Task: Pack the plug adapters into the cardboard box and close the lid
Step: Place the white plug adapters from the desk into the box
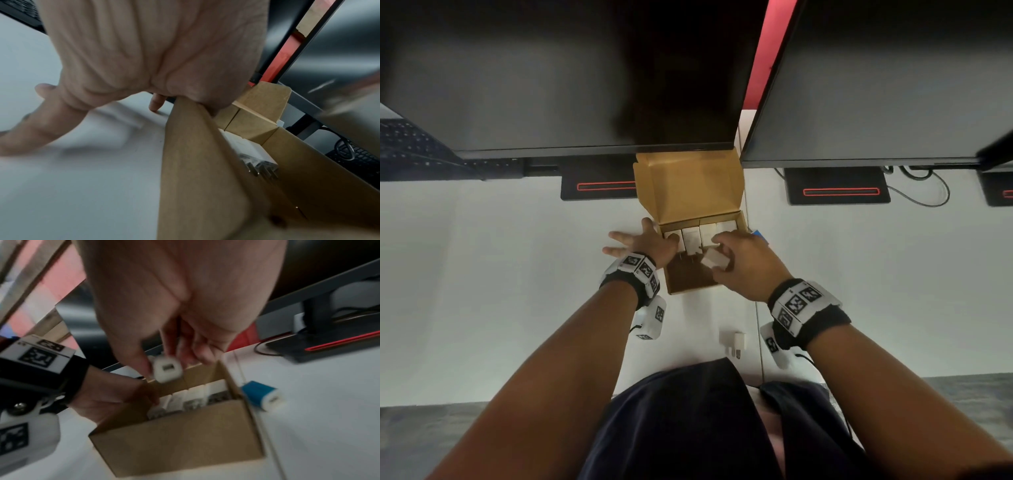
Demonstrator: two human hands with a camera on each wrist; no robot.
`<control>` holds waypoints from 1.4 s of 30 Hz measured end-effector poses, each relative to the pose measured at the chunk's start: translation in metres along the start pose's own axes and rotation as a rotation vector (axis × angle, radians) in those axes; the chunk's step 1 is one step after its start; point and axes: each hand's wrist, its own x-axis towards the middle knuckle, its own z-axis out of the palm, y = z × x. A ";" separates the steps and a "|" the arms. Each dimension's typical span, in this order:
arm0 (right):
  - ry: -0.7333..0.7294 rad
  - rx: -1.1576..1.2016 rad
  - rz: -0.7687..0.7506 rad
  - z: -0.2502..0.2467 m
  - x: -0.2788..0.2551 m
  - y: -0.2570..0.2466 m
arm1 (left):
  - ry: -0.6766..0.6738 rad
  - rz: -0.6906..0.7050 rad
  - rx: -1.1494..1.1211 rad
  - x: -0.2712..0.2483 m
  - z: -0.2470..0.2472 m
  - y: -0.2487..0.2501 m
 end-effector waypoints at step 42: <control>-0.170 -0.160 -0.186 0.047 0.033 -0.024 | -0.037 0.010 -0.151 -0.005 -0.005 -0.003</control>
